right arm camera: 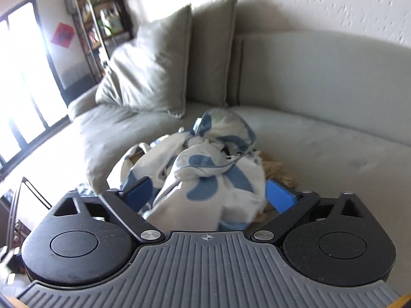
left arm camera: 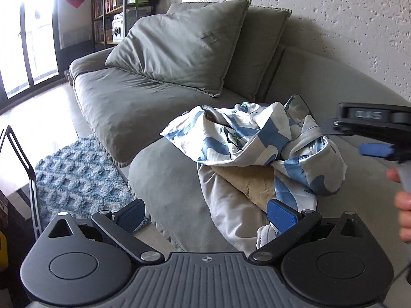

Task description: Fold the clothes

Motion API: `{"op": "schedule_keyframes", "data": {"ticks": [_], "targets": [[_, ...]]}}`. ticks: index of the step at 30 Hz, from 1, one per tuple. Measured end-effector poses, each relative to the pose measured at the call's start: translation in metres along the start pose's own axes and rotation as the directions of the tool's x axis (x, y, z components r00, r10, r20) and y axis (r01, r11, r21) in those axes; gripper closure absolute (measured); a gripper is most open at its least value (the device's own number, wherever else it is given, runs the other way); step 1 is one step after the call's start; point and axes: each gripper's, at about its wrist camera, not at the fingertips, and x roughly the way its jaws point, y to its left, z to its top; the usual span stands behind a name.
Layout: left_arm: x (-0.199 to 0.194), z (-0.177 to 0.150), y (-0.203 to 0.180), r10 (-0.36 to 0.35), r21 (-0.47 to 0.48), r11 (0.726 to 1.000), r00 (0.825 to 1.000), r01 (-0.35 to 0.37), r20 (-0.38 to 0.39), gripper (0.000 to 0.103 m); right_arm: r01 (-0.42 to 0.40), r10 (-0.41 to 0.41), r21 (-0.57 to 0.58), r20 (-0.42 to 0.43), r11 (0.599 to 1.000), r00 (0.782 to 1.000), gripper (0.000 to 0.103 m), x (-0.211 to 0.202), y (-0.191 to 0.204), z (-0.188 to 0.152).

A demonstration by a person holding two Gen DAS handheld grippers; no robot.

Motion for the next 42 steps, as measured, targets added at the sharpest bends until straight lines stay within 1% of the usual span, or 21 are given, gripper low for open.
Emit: {"op": "schedule_keyframes", "data": {"ticks": [2,3,5,6,9,11,13,16,18,20,23,24,26,27,28,30,32,33,34,37,42], "targets": [[0.000,-0.001,0.001,-0.009,-0.004,1.000,1.000,0.009,0.000,0.002,0.000,0.001,0.013,-0.055,1.000,0.998,0.018,0.027,0.003,0.002],[-0.001,-0.001,0.000,-0.012,0.000,1.000,1.000,0.012,0.000,0.002,0.005,-0.004,0.011,-0.081,1.000,0.997,0.025,0.040,0.005,0.002],[-0.003,-0.001,-0.004,-0.022,0.020,1.000,1.000,0.022,0.005,0.002,-0.002,0.001,-0.008,-0.112,1.000,0.994,0.061,0.062,0.006,-0.001],[-0.006,-0.002,-0.006,-0.033,0.029,0.999,0.999,0.032,0.011,0.002,-0.032,0.032,-0.004,-0.109,0.999,0.994,0.099,0.064,0.005,-0.001],[-0.017,-0.004,-0.014,-0.085,0.041,0.996,0.996,0.084,0.027,0.002,-0.033,0.033,0.019,-0.019,0.999,0.999,0.101,0.025,-0.003,0.003],[-0.026,-0.007,-0.022,-0.121,0.056,0.991,0.992,0.119,0.036,0.002,0.023,-0.026,0.041,0.073,0.999,0.997,0.101,-0.012,-0.020,0.007],[-0.036,-0.010,-0.033,-0.164,0.080,0.984,0.985,0.160,0.045,0.002,0.091,-0.105,0.097,0.158,0.991,0.982,0.101,-0.054,-0.046,0.011],[-0.049,-0.017,-0.057,-0.258,0.141,0.958,0.965,0.249,0.045,0.002,0.219,-0.273,0.222,0.255,0.950,0.927,0.101,-0.130,-0.101,0.006],[-0.058,-0.022,-0.075,-0.333,0.187,0.928,0.942,0.321,0.033,0.002,0.299,-0.383,0.306,0.269,0.904,0.883,0.101,-0.178,-0.138,-0.008],[-0.066,-0.029,-0.095,-0.402,0.231,0.892,0.916,0.389,0.009,0.002,0.358,-0.458,0.359,0.246,0.862,0.854,0.101,-0.222,-0.163,-0.032],[-0.073,-0.043,-0.129,-0.472,0.297,0.834,0.880,0.464,-0.048,0.001,0.474,-0.581,0.413,0.187,0.778,0.792,0.101,-0.285,-0.185,-0.080],[-0.075,-0.049,-0.140,-0.490,0.315,0.815,0.869,0.487,-0.075,0.001,0.494,-0.599,0.431,0.146,0.755,0.788,0.101,-0.302,-0.189,-0.097],[-0.077,-0.060,-0.160,-0.518,0.342,0.776,0.845,0.530,-0.136,0.001,0.523,-0.576,0.413,0.006,0.746,0.817,0.093,-0.314,-0.194,-0.129],[-0.078,-0.066,-0.170,-0.527,0.356,0.757,0.834,0.548,-0.163,0.001,0.518,-0.521,0.377,-0.101,0.768,0.847,0.079,-0.308,-0.194,-0.147],[-0.079,-0.072,-0.177,-0.530,0.370,0.744,0.828,0.557,-0.182,0.001,0.501,-0.459,0.352,-0.200,0.791,0.866,0.070,-0.300,-0.192,-0.163],[-0.083,-0.083,-0.187,-0.509,0.408,0.737,0.840,0.538,-0.188,0.001,0.453,-0.387,0.325,-0.248,0.830,0.888,0.066,-0.293,-0.183,-0.183],[-0.084,-0.093,-0.196,-0.483,0.441,0.735,0.854,0.514,-0.191,0.001,0.442,-0.406,0.278,-0.180,0.853,0.896,0.052,-0.294,-0.171,-0.188],[-0.083,-0.097,-0.198,-0.473,0.449,0.735,0.858,0.509,-0.199,0.001,0.445,-0.422,0.258,-0.141,0.858,0.896,0.041,-0.293,-0.165,-0.180],[-0.083,-0.102,-0.201,-0.463,0.456,0.734,0.862,0.503,-0.206,0.001,0.439,-0.426,0.226,-0.103,0.870,0.899,0.036,-0.289,-0.161,-0.175],[-0.081,-0.107,-0.199,-0.437,0.455,0.741,0.869,0.494,-0.231,0.001,0.409,-0.403,0.126,-0.070,0.904,0.913,0.036,-0.272,-0.163,-0.164],[-0.071,-0.103,-0.185,-0.360,0.435,0.799,0.910,0.415,-0.207,0.001,0.345,-0.342,-0.001,-0.130,0.939,0.931,0.037,-0.237,-0.156,-0.178]]}}
